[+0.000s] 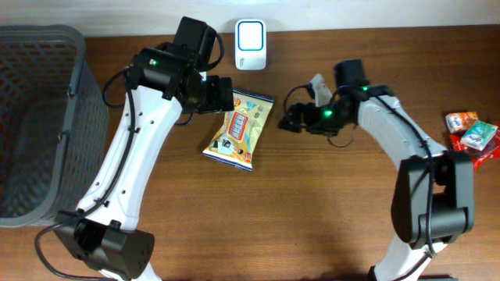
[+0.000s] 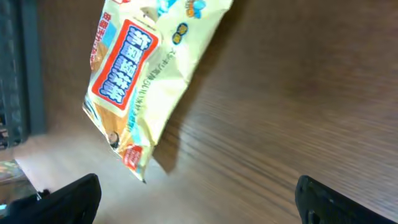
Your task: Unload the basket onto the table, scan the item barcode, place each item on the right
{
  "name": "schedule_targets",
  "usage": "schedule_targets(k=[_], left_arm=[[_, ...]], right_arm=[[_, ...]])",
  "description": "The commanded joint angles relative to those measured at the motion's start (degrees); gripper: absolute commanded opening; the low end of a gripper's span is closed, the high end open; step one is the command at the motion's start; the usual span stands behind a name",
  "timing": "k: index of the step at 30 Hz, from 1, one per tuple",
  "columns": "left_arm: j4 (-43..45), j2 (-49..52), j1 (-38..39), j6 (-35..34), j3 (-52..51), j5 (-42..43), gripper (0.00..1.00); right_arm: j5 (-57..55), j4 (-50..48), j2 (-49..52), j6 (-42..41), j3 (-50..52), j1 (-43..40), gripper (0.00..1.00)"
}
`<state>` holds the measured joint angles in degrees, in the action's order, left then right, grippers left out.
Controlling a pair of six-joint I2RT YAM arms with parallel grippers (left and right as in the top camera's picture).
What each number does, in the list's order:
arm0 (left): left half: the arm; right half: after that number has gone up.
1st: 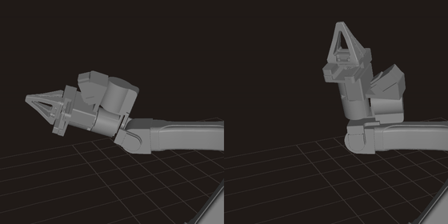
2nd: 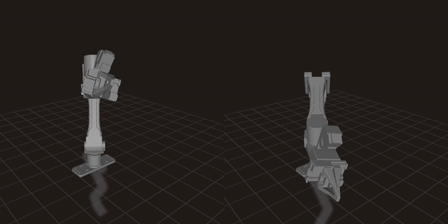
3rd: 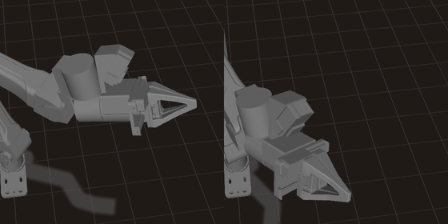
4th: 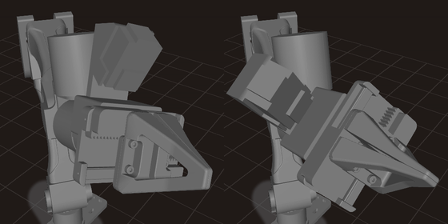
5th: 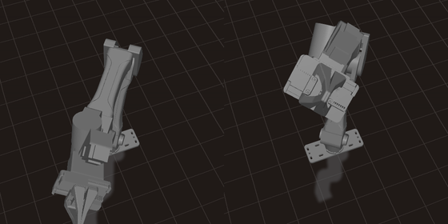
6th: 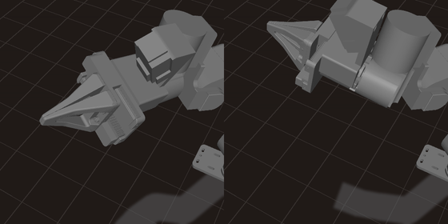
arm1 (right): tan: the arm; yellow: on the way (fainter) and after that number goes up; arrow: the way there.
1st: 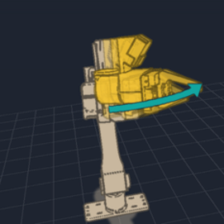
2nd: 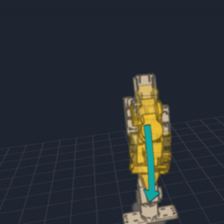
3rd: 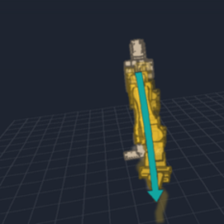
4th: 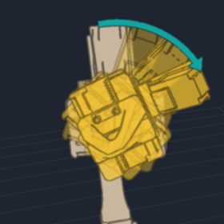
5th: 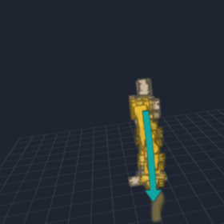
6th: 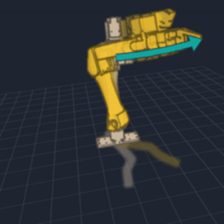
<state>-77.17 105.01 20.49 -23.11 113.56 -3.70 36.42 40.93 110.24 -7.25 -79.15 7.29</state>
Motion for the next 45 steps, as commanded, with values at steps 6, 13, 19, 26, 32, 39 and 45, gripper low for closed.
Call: schedule_targets(k=[6,13,19,26,32,39,45], left_arm=[[-0.1,0.4,-0.2,0.9,0.1,-0.2,0.99],[4.7,0.7,0.2,0.9,0.0,5.0,0.99],[2.8,4.7,4.0,0.9,-6.6,5.1,0.99],[2.9,5.0,8.0,-3.7,-15.5,6.3,0.99],[16.4,5.7,6.2,-5.9,-22.5,-14.1,0.99],[33.5,13.2,5.6,7.0,-22.5,-2.2,0.99],[36.1,17.7,5.2,6.9,-22.5,-10.5,0.97]], right_arm=[[-2.6,-1.1,0.1,-5.3,-2.7,-19.2,0.99],[-2.7,5.3,0.1,-5.3,-1.9,-28.7,0.99],[-2.7,5.2,0.1,-5.3,-1.9,-28.7,0.99],[-2.6,5.2,0.1,-5.3,-1.9,-28.7,0.99],[-2.7,5.1,0.1,-5.3,-1.9,-28.7,0.99],[-2.7,5.1,0.1,-5.3,-1.9,-28.7,0.99],[-2.7,5.1,0.1,-5.3,-1.9,-28.7,0.99]])
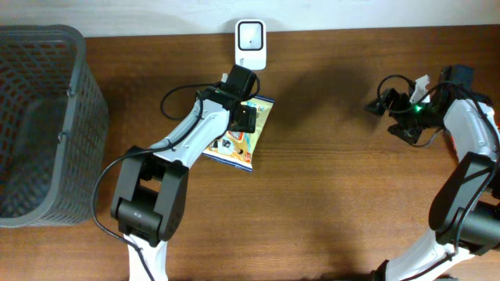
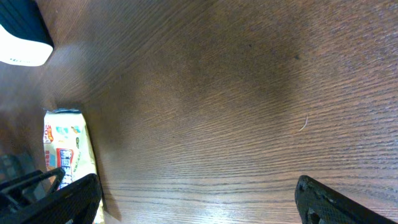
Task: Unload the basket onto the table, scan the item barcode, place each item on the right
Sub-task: 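Grasp the cream wet-wipes bag with the left gripper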
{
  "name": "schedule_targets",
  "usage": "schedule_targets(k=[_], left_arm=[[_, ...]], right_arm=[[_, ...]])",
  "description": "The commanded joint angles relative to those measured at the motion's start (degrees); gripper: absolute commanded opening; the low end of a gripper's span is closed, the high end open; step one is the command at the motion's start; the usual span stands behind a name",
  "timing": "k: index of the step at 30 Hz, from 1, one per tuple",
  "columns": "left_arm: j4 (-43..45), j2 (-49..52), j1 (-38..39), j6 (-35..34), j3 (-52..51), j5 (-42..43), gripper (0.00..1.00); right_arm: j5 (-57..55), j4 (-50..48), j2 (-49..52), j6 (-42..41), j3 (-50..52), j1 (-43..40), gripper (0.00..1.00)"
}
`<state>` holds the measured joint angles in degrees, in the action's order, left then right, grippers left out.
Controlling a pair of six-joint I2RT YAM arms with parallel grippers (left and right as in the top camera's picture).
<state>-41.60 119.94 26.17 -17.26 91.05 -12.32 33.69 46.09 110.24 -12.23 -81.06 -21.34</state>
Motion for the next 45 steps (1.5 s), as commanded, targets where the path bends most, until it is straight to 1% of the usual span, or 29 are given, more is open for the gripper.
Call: schedule_targets(k=[1,2,3,4,5,6,9,10,11,13,14,17,18,19,21,22,23,24,25,26,28,31,34,36,37,39,41,43,45], left_arm=[[0.4,3.0,-1.0,1.1,0.0,2.1,0.96],[0.3,3.1,-1.6,1.1,0.0,6.2,0.95],[0.2,3.1,-2.3,1.1,0.0,11.4,0.91],[0.1,3.1,-3.1,1.1,0.0,15.5,0.90],[-0.1,3.2,-3.3,1.1,0.0,16.6,0.88],[-0.4,3.2,-3.4,1.1,0.0,17.1,0.85],[-1.5,3.2,-3.3,1.1,-0.1,17.1,0.59],[-1.9,3.2,-3.3,1.1,-0.1,17.1,0.45],[-2.1,3.2,-3.3,1.1,-0.1,17.0,0.37],[-2.6,3.2,-3.3,1.1,0.0,15.6,0.09],[-3.4,3.0,-3.4,1.1,0.5,13.1,0.00],[-10.8,2.7,-3.5,1.1,6.2,4.4,0.00],[-15.8,2.4,-3.5,1.1,11.0,-2.9,0.00],[-19.5,2.2,-3.3,1.1,15.0,-8.1,0.00],[-23.4,2.2,-3.3,1.1,19.3,-13.8,0.00],[-26.5,2.2,-3.1,1.1,22.9,-19.8,0.00],[-27.1,2.2,-3.0,1.0,23.5,-22.8,0.00],[-27.5,2.2,-2.8,-1.1,23.5,-26.8,0.00],[-28.2,2.3,-2.6,-5.2,22.9,-30.3,0.00],[-28.2,2.3,-2.5,-6.7,22.2,-32.0,0.00],[-28.1,2.6,-2.0,-6.8,18.3,-39.8,0.00],[-26.5,3.0,-1.7,-10.4,12.3,-46.7,0.00],[-20.9,3.0,0.3,-10.3,6.3,-49.9,0.00],[-18.8,3.0,3.2,-10.4,3.6,-49.5,0.00],[-18.6,3.0,4.6,-10.9,2.7,-49.4,0.00],[-17.7,3.0,7.6,-14.0,0.4,-48.7,0.00],[-14.1,3.0,12.3,-14.5,-2.8,-44.3,0.01],[-11.7,3.0,16.0,-14.4,-4.3,-36.7,0.04],[-11.0,3.0,19.1,-14.5,-4.4,-32.6,0.09]], right_arm=[[0.1,0.0,0.1,-0.3,0.0,-0.1,0.99],[0.1,0.0,0.1,-0.3,0.0,-0.1,0.99],[0.1,0.0,0.1,-0.3,0.0,-0.1,0.99],[0.1,0.0,0.1,-0.3,0.0,-0.1,0.99],[0.1,0.0,0.1,-0.3,0.0,-0.1,0.99],[0.1,0.0,0.1,-0.3,0.0,-0.1,0.99],[0.1,0.0,0.1,-0.3,0.0,-0.1,0.99],[0.1,0.0,0.1,-0.3,0.0,-0.1,0.99],[0.1,0.0,0.1,-0.3,0.0,-0.1,0.99],[0.1,0.0,0.1,-0.3,0.0,-0.1,0.99],[0.1,0.0,0.1,-0.3,0.0,-0.1,0.99],[0.1,0.0,0.1,-0.3,0.0,-0.1,0.99],[0.1,0.0,0.1,-0.3,0.0,-0.1,0.99],[0.1,0.0,0.1,-0.3,0.0,-0.1,0.99],[0.1,0.0,0.1,-0.3,0.0,-0.1,0.99],[0.1,0.0,0.1,-0.3,0.0,-0.1,0.99],[0.1,0.0,0.1,-0.3,0.0,-0.1,0.99],[0.1,0.0,0.1,-0.3,0.0,-0.1,0.99],[0.1,0.0,0.1,-0.3,0.0,-0.1,0.99],[0.1,0.0,0.1,-0.3,0.0,-0.1,0.99],[0.1,0.0,0.1,-0.3,0.0,-0.1,0.99],[0.1,0.0,0.1,-0.3,0.0,-0.1,0.99],[0.1,0.0,0.1,-0.3,0.0,-0.1,0.99],[0.1,0.0,0.1,-0.3,0.0,-0.1,0.99],[0.1,0.0,0.1,-0.3,0.0,-0.1,0.99],[0.1,0.0,0.1,-0.3,0.0,-0.1,0.99],[0.1,0.0,0.1,-0.3,0.0,-0.1,0.99],[0.1,0.0,0.1,-0.3,0.0,-0.1,0.99],[0.1,0.0,0.1,-0.3,0.0,-0.1,0.99]])
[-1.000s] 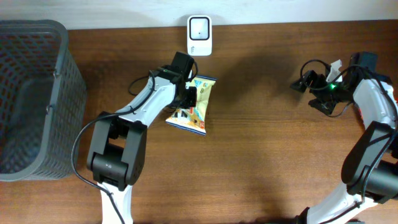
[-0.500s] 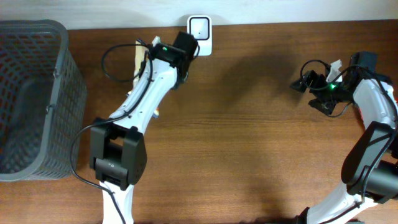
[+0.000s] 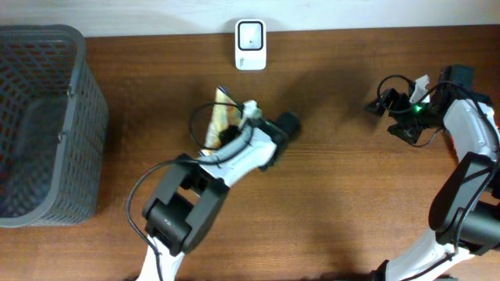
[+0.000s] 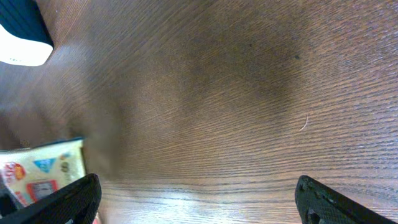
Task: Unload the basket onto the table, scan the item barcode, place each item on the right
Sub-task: 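Grasp the cream wet-wipes bag with the left gripper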
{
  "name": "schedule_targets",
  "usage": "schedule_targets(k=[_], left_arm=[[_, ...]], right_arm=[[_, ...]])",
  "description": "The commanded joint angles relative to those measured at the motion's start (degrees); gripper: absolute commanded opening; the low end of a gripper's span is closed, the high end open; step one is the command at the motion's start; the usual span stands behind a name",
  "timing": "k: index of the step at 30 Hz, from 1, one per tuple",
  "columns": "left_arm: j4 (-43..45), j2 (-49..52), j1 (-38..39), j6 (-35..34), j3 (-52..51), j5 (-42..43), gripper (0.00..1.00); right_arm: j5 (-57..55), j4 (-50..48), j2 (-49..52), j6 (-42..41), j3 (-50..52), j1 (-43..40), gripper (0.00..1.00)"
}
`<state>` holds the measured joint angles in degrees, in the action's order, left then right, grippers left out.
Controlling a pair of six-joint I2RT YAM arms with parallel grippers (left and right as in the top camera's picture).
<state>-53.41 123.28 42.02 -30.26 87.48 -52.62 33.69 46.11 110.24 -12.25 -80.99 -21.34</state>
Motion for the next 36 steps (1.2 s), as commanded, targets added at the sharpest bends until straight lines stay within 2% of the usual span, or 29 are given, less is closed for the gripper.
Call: schedule_targets(k=[1,2,4,7,9,10,11,12,13,14,15,16,17,18,19,20,21,25,27,28,32,36], left_arm=[[0.9,-0.4,4.4,-1.5,-0.8,7.9,0.10],[0.9,-0.4,5.6,-1.4,-0.8,7.9,0.11],[0.9,-0.4,7.0,-1.4,-0.8,7.2,0.00],[0.5,-0.6,5.8,-1.4,0.0,5.3,0.00],[-1.8,-1.6,4.4,-1.4,3.1,8.5,0.01],[-2.9,-2.0,3.8,-1.4,4.9,10.1,0.05],[-5.2,-2.7,2.7,-1.4,8.3,12.6,0.20],[-6.8,-3.2,1.9,-1.4,10.6,14.0,0.44],[-9.7,-3.8,0.9,-1.4,14.3,15.0,0.60],[-12.5,-4.3,0.1,-1.4,17.3,15.3,0.68],[-15.8,-4.7,-0.7,-1.4,20.9,15.5,0.87],[-18.1,-5.0,-1.1,-1.4,23.4,15.9,0.89],[-19.3,-5.1,-1.1,-1.4,24.7,17.5,0.86],[-19.3,-5.1,-1.1,-1.3,24.7,21.0,0.64],[-19.0,-4.9,-1.1,-1.3,23.9,25.2,0.58],[-18.4,-4.9,-1.0,-1.3,22.6,28.7,0.61],[-16.9,-4.9,-0.9,-1.4,20.1,31.1,0.73],[-11.0,-4.9,-0.8,0.2,10.0,28.0,0.76],[-5.1,-4.9,-0.8,5.5,4.9,27.8,0.89],[-2.7,-4.9,-0.8,5.9,2.7,27.8,0.90],[8.3,-4.9,-0.8,6.0,-4.4,27.8,0.91],[9.5,-4.9,-0.9,6.4,-5.3,27.8,0.84]], right_arm=[[0.1,0.0,0.1,-0.3,0.0,-0.1,0.99],[0.1,0.0,0.1,-0.3,0.0,-0.1,0.99],[0.1,0.0,0.1,-0.3,0.0,-0.1,0.99],[0.1,0.0,0.1,-0.3,0.0,-0.1,0.99],[0.1,0.0,0.1,-0.3,0.0,-0.1,0.99],[0.1,0.0,0.1,-0.3,0.0,-0.1,0.99],[0.1,0.0,0.1,-0.3,0.0,-0.1,0.99],[0.1,0.0,0.1,-0.3,0.0,-0.1,0.99],[0.1,0.0,0.1,-0.3,0.0,-0.1,0.99],[0.1,0.0,0.1,-0.3,0.0,-0.1,0.99],[0.1,0.0,0.1,-0.3,0.0,-0.1,0.99],[0.1,0.0,0.1,-0.3,0.0,-0.1,0.99],[0.1,0.0,0.1,-0.3,0.0,-0.1,0.99],[0.1,0.0,0.1,-0.3,0.0,-0.1,0.99],[0.1,0.0,0.1,-0.3,0.0,-0.1,0.99],[0.1,0.0,0.1,-0.3,0.0,-0.1,0.99],[0.1,0.0,0.1,-0.3,0.0,-0.1,0.99],[0.1,0.0,0.1,-0.3,0.0,-0.1,0.99],[0.1,0.0,0.1,-0.3,0.0,-0.1,0.99],[0.1,0.0,0.1,-0.3,0.0,-0.1,0.99],[0.1,0.0,0.1,-0.3,0.0,-0.1,0.99],[0.1,0.0,0.1,-0.3,0.0,-0.1,0.99]])
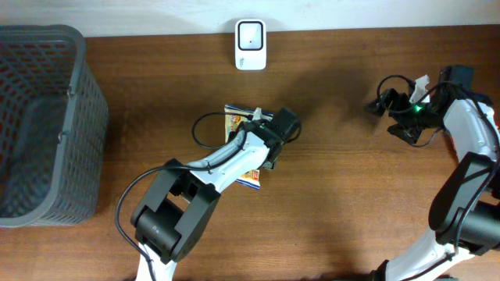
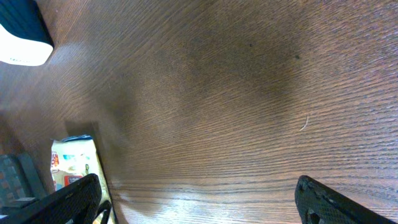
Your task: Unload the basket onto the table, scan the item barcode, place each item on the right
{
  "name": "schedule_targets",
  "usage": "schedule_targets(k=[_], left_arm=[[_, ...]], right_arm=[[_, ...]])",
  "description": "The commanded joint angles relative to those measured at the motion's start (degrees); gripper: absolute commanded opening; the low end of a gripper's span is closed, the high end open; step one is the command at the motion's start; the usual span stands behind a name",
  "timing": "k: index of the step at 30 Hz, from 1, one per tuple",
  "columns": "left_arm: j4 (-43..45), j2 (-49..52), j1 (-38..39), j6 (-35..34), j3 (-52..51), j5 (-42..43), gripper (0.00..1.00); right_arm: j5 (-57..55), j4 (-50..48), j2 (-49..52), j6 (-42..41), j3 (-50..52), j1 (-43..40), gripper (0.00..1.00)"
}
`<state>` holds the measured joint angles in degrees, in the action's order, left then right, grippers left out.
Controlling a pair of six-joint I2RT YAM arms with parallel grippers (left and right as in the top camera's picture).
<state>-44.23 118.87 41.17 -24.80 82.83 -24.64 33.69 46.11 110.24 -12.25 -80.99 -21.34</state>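
The yellow snack packet [image 1: 238, 115] lies on the brown table mid-way down, mostly covered by my left arm; its lower end shows white and blue. It also shows at the lower left of the right wrist view as the packet [image 2: 74, 158]. My left gripper [image 1: 266, 144] sits right on top of the packet, and its fingers are hidden by the wrist. The white scanner [image 1: 250, 33] stands at the far edge, apart from the packet; the scanner [image 2: 22, 43] also shows in the right wrist view. My right gripper [image 2: 198, 183] is wide open over bare wood at the right, far from the packet.
A large grey mesh basket [image 1: 78, 117] fills the left side. The right arm [image 1: 469, 133] runs along the right edge with its cables. Bare wood lies between the packet and the right gripper [image 1: 381, 105].
The packet, seen narrow and on edge left of my left wrist, now lies flat under the wrist, shifted right and nearer the front. My right arm has not moved.
At first my left gripper was at the packet's top and my right gripper hovered open beside it. Then the right arm was far right and the left gripper on the packet. Later the packet stood on edge; now it lies flat further forward.
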Motion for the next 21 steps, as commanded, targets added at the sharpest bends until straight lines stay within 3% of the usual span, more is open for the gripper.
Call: schedule_targets(k=[1,3,5,7,8,10,11,12,15,16,17,21], left_arm=[[0.3,-0.5,0.0,0.9,-0.7,-0.2,0.71],[0.3,-0.5,0.0,0.9,-0.7,-0.2,0.42],[0.0,-0.5,0.0,0.9,-0.5,-0.2,0.25],[-2.1,-1.3,-0.1,0.9,1.6,-0.2,0.20],[-3.4,-1.8,-0.1,0.9,3.2,-0.3,0.22],[-5.2,-2.6,-0.1,0.9,5.9,-0.2,0.50],[-6.6,-3.1,-0.1,0.9,7.8,-0.2,0.82],[-8.5,-3.6,-0.1,0.9,9.8,-0.2,1.00],[-11.8,-4.3,-0.1,0.9,12.9,1.6,0.98],[-11.8,-4.3,-0.1,1.0,12.9,5.8,0.84],[-11.9,-4.1,-0.1,2.4,12.6,10.1,0.77],[-11.6,-0.6,0.1,2.9,11.6,8.5,0.74]], right_arm=[[0.1,0.0,0.1,-0.3,0.0,-0.1,0.99],[0.1,0.0,0.1,-0.3,0.0,-0.1,0.99],[0.1,0.0,0.1,-0.3,0.0,-0.1,0.99],[0.1,0.0,0.1,-0.3,0.0,-0.1,0.99],[0.1,0.0,0.1,-0.3,0.0,-0.1,0.99],[0.1,0.0,0.1,-0.3,0.0,-0.1,0.99],[0.1,0.0,0.1,-0.3,0.0,-0.1,0.99],[0.1,0.0,0.1,-0.3,0.0,-0.1,0.99],[0.1,0.0,0.1,-0.3,0.0,-0.1,0.99],[0.1,0.0,0.1,-0.3,0.0,-0.1,0.99],[0.1,0.0,0.1,-0.3,0.0,-0.1,0.99],[0.1,0.0,0.1,-0.3,0.0,-0.1,0.99]])
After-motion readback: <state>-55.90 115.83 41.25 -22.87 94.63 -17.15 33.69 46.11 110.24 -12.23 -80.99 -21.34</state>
